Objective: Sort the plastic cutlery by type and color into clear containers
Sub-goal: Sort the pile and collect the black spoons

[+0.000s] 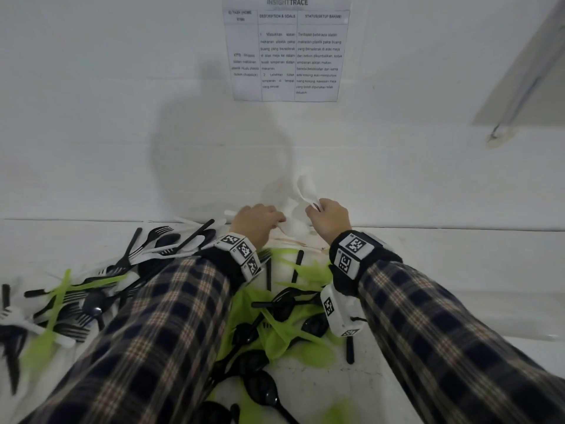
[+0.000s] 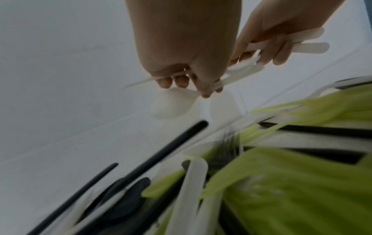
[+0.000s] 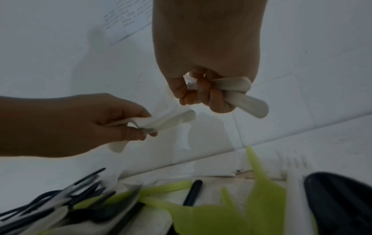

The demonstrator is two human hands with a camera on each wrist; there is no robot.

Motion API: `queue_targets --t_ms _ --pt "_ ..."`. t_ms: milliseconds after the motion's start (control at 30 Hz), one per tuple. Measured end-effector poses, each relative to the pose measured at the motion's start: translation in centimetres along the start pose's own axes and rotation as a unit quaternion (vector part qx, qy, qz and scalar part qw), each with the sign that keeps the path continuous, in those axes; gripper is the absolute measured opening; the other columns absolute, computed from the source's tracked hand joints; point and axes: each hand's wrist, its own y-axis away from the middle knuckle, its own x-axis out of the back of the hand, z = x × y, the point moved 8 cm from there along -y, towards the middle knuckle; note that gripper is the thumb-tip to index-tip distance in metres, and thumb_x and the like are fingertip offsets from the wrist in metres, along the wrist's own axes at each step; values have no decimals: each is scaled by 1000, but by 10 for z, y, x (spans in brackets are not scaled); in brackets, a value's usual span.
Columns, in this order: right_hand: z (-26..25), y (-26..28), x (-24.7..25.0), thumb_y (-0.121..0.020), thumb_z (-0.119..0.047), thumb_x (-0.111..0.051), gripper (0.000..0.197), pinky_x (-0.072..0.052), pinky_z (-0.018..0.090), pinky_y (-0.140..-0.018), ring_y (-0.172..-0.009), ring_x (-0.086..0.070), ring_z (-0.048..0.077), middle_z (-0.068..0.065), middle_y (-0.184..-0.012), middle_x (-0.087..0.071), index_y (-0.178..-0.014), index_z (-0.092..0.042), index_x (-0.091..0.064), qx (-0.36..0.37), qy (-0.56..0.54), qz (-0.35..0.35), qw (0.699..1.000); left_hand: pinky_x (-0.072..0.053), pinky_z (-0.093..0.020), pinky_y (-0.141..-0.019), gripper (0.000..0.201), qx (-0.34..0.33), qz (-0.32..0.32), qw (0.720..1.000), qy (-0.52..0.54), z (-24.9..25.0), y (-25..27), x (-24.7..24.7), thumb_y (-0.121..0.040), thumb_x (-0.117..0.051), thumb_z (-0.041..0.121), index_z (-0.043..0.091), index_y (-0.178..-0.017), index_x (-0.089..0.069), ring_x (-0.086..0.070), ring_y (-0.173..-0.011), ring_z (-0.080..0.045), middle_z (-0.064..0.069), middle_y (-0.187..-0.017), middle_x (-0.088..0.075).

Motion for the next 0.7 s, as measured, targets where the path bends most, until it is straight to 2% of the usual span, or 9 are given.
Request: queue_targets --t_ms 100,167,200,267,367,467,567,633,700 --pt "4 8 -7 -88 -17 -53 20 -27 23 -44 -51 -37 15 5 -70 -54 -70 -11 -46 -54 -76 -69 993 -30 -30 -93 45 -28 20 999 38 9 19 13 -90 -39 -3 20 -127 -52 -44 -118 -20 3 -131 -51" --pt "8 23 -19 -88 -17 -57 8 -22 17 -37 -44 -28 13 2 -69 -54 -85 -12 -51 -110 -152 -142 972 -33 -31 -92 45 -38 33 995 84 13 32 20 -86 -41 -6 15 -124 -56 -47 -115 -22 1 -128 -53" --pt "8 30 -25 -89 -17 -58 9 -20 15 -36 -43 -24 12 1 -67 -51 -86 -11 -51 -125 -170 -167 963 -35 -33 -91 45 -46 44 992 107 16 39 24 -84 -42 -7 12 -122 -58 -49 -113 -24 -2 -126 -56" --pt "4 42 -32 -91 -20 -57 18 -20 14 -37 -43 -23 13 2 -62 -43 -77 -11 -50 -132 -181 -194 955 -37 -36 -90 44 -56 63 985 148 22 51 32 -80 -44 -10 8 -118 -60 -51 -109 -28 -6 -122 -59" --pt "-4 62 -45 -92 -24 -53 20 -19 13 -34 -43 -25 14 4 -57 -32 -76 -14 -50 -140 -249 -237 928 -32 -28 -86 37 -46 83 977 189 29 66 41 -82 -45 -9 4 -113 -62 -52 -105 -28 -11 -114 -62" --pt "-13 77 -48 -95 -17 -46 24 -16 10 -34 -31 -23 7 -1 -46 -32 -72 -13 -50 -147 -347 -246 893 -31 -16 -78 36 -36 132 949 284 30 84 56 -75 -47 -15 -2 -103 -66 -58 -97 -27 -16 -105 -65" --pt "-22 92 -45 -95 -11 -44 25 -17 10 -32 -27 -22 4 -1 -55 -35 -71 -13 -52 -152 -397 -243 872 -31 -10 -74 37 19 161 926 342 25 99 61 -77 -49 -15 -1 -105 -68 -56 -88 -19 -15 -107 -67" --pt "-27 106 -48 -95 -13 -44 25 -18 11 -31 -26 -22 4 1 -62 -41 -70 -13 -49 -159 -408 -278 855 -37 -14 -74 30 50 151 912 378 22 106 57 -82 -54 -8 4 -104 -70 -59 -89 -21 -13 -105 -69" --pt "-29 118 -51 -96 -18 -44 27 -18 12 -32 -28 -21 4 1 -61 -43 -69 -14 -48 -170 -413 -301 843 -46 -28 -78 18 57 130 885 443 21 114 51 -84 -62 2 15 -91 -73 -61 -84 -25 -17 -94 -70"
